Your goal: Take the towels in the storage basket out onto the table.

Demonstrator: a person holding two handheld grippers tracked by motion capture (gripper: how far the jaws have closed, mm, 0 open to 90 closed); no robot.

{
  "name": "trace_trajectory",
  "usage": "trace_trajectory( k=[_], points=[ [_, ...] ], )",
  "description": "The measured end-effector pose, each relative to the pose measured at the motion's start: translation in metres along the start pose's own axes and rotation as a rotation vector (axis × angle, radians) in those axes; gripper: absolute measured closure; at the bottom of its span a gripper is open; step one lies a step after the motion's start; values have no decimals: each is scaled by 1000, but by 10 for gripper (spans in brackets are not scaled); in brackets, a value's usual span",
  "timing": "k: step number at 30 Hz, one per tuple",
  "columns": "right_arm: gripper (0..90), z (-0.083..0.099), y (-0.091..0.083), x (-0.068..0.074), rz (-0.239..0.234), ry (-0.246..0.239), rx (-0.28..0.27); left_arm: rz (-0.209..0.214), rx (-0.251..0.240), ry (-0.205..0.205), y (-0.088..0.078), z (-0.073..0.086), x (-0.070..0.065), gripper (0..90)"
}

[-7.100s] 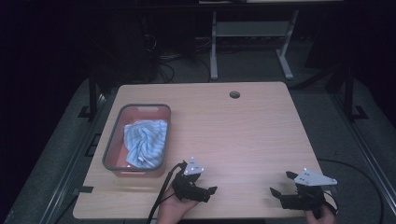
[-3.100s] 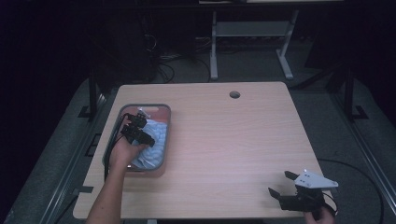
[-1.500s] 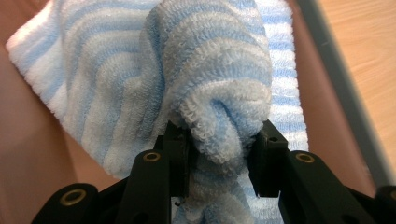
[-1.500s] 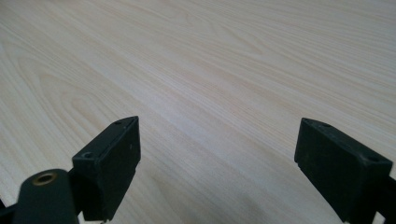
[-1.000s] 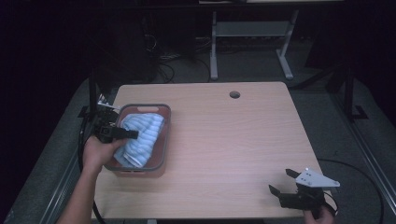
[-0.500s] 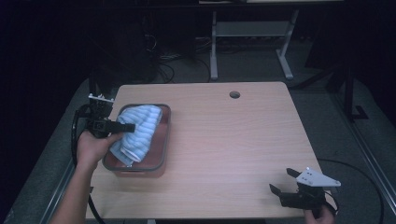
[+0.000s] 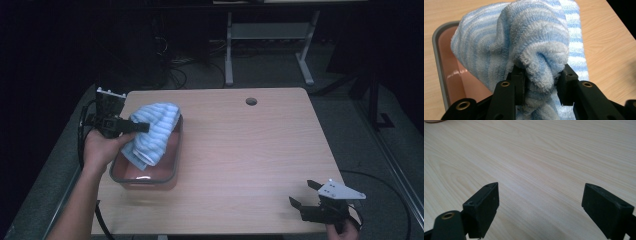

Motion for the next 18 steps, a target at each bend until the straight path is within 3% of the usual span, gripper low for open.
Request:
trace_trajectory(
  k=[10, 18],
  points=[
    [137, -1, -2, -2, 0, 7, -8, 21, -5, 18, 3, -13, -18, 649],
    [137, -2, 0, -1, -3, 6, -11, 56, -1, 52, 12, -25, -41, 649]
  ],
)
Point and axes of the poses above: each handheld gripper's, and its own axes: y roughly forward along the jaws, z roughly out of its underside, x roughly to its left, the point moved 10 cm from there along y, roughly forward along the jaws, and after that the axes turned 2 degrees about -x, right-handed, at the moved point
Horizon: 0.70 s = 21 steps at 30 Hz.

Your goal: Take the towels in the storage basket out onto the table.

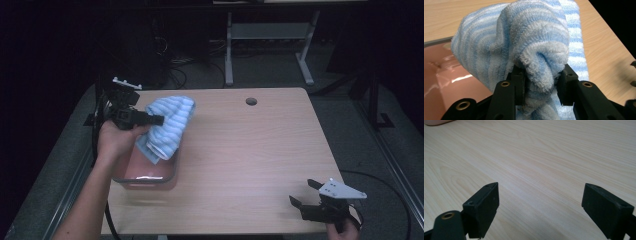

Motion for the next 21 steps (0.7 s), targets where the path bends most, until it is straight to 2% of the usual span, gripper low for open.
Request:
trace_trajectory(
  k=[21],
  points=[
    [138, -2, 1, 2, -4, 2, -10, 23, 31, 42, 34, -18, -35, 649]
  ],
)
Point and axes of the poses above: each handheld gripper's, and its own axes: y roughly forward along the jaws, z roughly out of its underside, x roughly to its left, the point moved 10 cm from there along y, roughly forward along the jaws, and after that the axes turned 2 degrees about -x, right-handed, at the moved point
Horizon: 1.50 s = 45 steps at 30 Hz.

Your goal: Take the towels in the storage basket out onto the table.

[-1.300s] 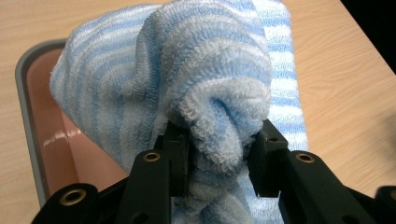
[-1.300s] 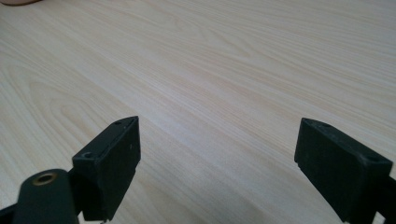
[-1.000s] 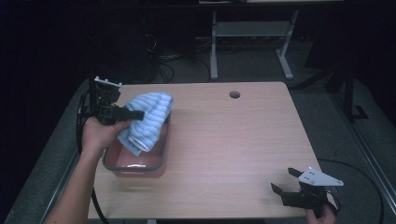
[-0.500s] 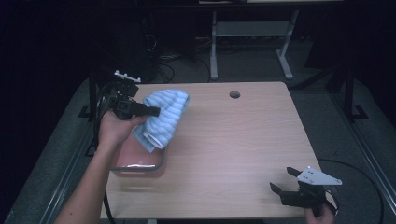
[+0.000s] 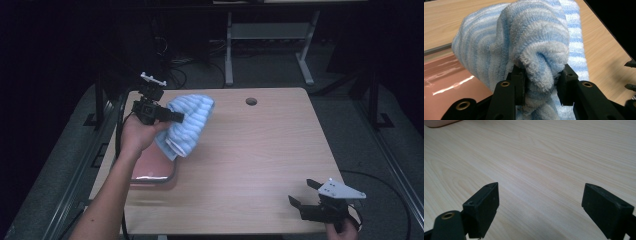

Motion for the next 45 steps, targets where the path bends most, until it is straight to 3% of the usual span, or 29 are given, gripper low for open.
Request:
trace_trajectory(
  k=[18, 33, 45],
  points=[
    [138, 0, -1, 0, 3, 15, -6, 21, 34, 18, 31, -12, -19, 648],
    [137, -1, -2, 0, -1, 15, -6, 55, 71, 65, 67, -18, -49, 648],
    [137, -2, -2, 0, -3, 34, -11, 74, 89, 72, 95, -20, -65, 646]
  ],
)
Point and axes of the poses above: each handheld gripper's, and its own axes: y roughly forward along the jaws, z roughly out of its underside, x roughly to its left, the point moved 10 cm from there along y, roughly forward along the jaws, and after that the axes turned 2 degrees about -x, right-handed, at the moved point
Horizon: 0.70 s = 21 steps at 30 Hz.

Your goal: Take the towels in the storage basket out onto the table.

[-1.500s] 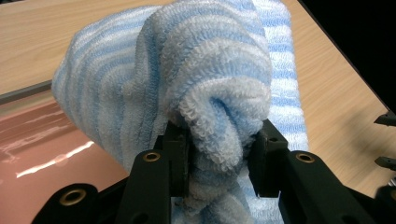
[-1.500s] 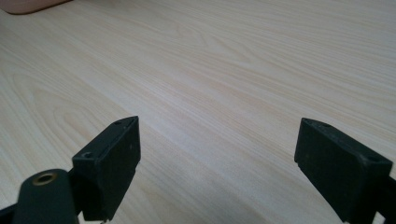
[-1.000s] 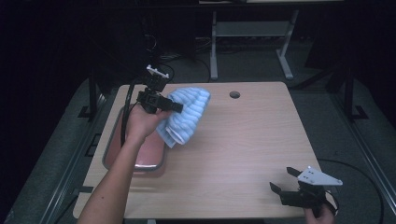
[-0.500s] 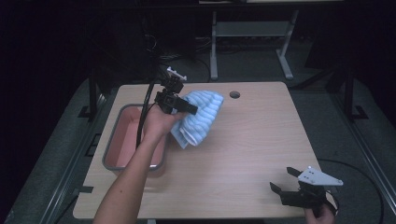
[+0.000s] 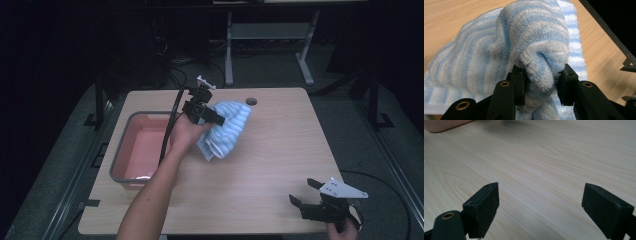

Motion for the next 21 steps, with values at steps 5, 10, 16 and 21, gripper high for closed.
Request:
trace_trajectory(
  k=[5, 10, 16, 21],
  points=[
    [137, 0, 0, 0, -1, -5, -2, 9, 13, 11, 15, -1, -8, 646],
    [137, 1, 1, 2, -6, -3, 6, 18, 18, 18, 30, -2, -16, 646],
    [137, 1, 2, 1, -3, -2, 4, 27, 41, 27, 48, 0, -23, 645],
    [137, 1, 2, -1, -3, -4, 2, 34, 58, 27, 64, 5, -28, 645]
  ],
)
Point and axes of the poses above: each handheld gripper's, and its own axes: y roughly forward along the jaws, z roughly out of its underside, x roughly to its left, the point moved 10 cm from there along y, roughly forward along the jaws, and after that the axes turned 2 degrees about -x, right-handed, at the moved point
